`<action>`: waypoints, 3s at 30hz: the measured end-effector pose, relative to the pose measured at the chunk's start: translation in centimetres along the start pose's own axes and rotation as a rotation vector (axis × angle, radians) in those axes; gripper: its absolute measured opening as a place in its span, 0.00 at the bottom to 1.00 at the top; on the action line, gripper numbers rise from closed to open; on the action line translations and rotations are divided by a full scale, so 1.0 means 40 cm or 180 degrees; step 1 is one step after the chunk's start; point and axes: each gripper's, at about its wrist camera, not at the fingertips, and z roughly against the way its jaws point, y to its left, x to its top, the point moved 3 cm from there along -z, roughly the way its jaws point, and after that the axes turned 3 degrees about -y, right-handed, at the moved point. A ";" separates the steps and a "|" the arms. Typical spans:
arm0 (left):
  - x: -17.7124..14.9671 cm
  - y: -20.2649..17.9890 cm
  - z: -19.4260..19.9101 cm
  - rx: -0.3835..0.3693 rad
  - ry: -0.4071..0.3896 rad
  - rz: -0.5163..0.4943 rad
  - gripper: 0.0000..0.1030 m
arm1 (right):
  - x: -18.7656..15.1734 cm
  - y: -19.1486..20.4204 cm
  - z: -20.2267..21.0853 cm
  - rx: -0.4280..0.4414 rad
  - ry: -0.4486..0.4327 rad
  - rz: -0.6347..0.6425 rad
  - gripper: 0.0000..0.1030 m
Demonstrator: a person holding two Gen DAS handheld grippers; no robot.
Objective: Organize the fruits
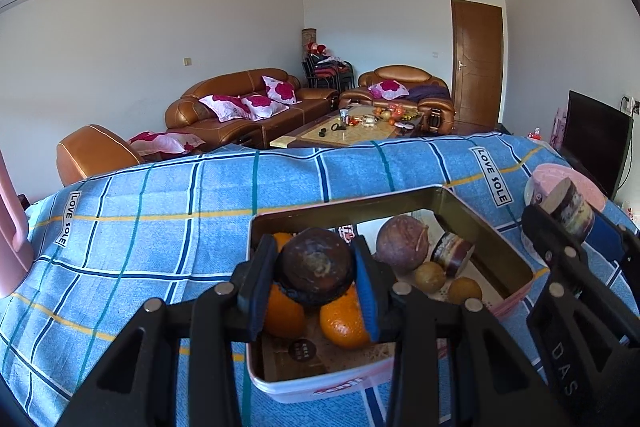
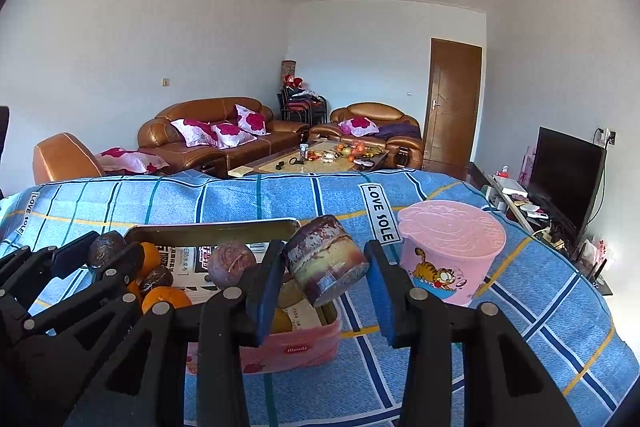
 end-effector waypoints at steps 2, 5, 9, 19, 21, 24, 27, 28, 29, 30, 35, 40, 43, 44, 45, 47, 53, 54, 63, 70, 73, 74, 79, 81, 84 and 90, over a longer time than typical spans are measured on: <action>0.003 0.002 -0.011 -0.0008 0.0022 0.0026 0.38 | 0.003 0.007 -0.008 -0.0006 0.0019 0.0022 0.42; 0.006 0.002 -0.024 -0.0030 0.0042 0.0039 0.38 | 0.004 0.012 -0.021 0.0009 0.0079 0.0032 0.42; 0.010 0.010 -0.044 -0.0030 0.0088 0.0068 0.38 | 0.005 0.032 -0.061 0.0068 0.0244 0.0114 0.42; 0.009 0.042 -0.112 -0.0027 0.0383 0.0205 0.38 | 0.023 0.079 -0.177 0.0334 0.0478 0.0171 0.42; 0.007 0.052 -0.124 0.0001 0.0440 0.0239 0.38 | 0.020 0.097 -0.193 0.0501 0.0553 0.0229 0.42; 0.001 0.063 -0.145 -0.0070 0.0571 0.0286 0.37 | 0.009 0.119 -0.214 0.0746 0.0712 0.0305 0.42; -0.001 0.059 -0.151 -0.0075 0.0595 0.0266 0.37 | -0.001 0.122 -0.229 0.0912 0.0824 0.0252 0.43; -0.002 0.055 -0.153 -0.0070 0.0610 0.0244 0.37 | -0.003 0.120 -0.231 0.0941 0.0836 0.0230 0.43; -0.002 0.054 -0.153 -0.0068 0.0610 0.0227 0.37 | -0.003 0.118 -0.232 0.0962 0.0848 0.0208 0.43; -0.002 0.053 -0.153 -0.0074 0.0611 0.0228 0.37 | -0.004 0.117 -0.233 0.0981 0.0857 0.0191 0.43; -0.002 0.055 -0.144 -0.0116 0.0574 0.0253 0.38 | -0.007 0.113 -0.225 0.1132 0.0847 0.0111 0.43; 0.012 0.067 -0.082 0.0156 0.0259 0.0171 0.67 | 0.006 0.088 -0.191 0.1518 0.0602 -0.0141 0.43; 0.024 0.101 -0.042 0.0371 0.0062 0.0240 1.00 | 0.010 0.070 -0.169 0.1660 0.0459 -0.0295 0.44; 0.025 0.112 -0.028 0.0352 -0.0021 0.0278 1.00 | 0.010 0.063 -0.163 0.1647 0.0425 -0.0358 0.46; 0.027 0.119 -0.017 0.0309 -0.0081 0.0305 1.00 | 0.010 0.056 -0.156 0.1589 0.0378 -0.0411 0.50; 0.026 0.126 0.002 0.0307 -0.0154 0.0297 1.00 | 0.016 0.045 -0.138 0.1452 0.0243 -0.0450 0.60; 0.009 0.115 0.027 0.0478 -0.0278 0.0097 1.00 | 0.024 0.036 -0.067 0.1054 -0.0128 -0.0347 0.77; 0.005 0.112 0.029 0.0474 -0.0261 0.0074 1.00 | 0.024 0.034 -0.053 0.1005 -0.0180 -0.0310 0.77; -0.018 0.112 0.096 0.0479 -0.0404 0.0057 1.00 | 0.015 0.032 0.013 0.0763 -0.0340 -0.0167 0.77; -0.034 0.126 0.135 0.0469 -0.0457 0.0141 1.00 | 0.008 0.007 0.054 0.0665 -0.0415 -0.0288 0.77; -0.041 0.126 0.144 0.0458 -0.0451 0.0154 1.00 | 0.005 0.006 0.069 0.0651 -0.0451 -0.0300 0.77; -0.042 0.126 0.145 0.0452 -0.0443 0.0156 1.00 | 0.003 0.006 0.071 0.0640 -0.0450 -0.0297 0.77; -0.045 0.134 0.143 0.0441 -0.0404 0.0203 1.00 | -0.001 0.006 0.080 0.0561 -0.0454 -0.0288 0.77; -0.047 0.133 0.142 0.0411 -0.0374 0.0208 1.00 | -0.004 0.002 0.086 0.0552 -0.0452 -0.0314 0.77; -0.047 0.132 0.143 0.0420 -0.0394 0.0198 1.00 | -0.005 -0.005 0.096 0.0514 -0.0488 -0.0348 0.77; -0.047 0.128 0.153 0.0429 -0.0451 0.0179 1.00 | -0.005 -0.012 0.095 0.0467 -0.0489 -0.0374 0.77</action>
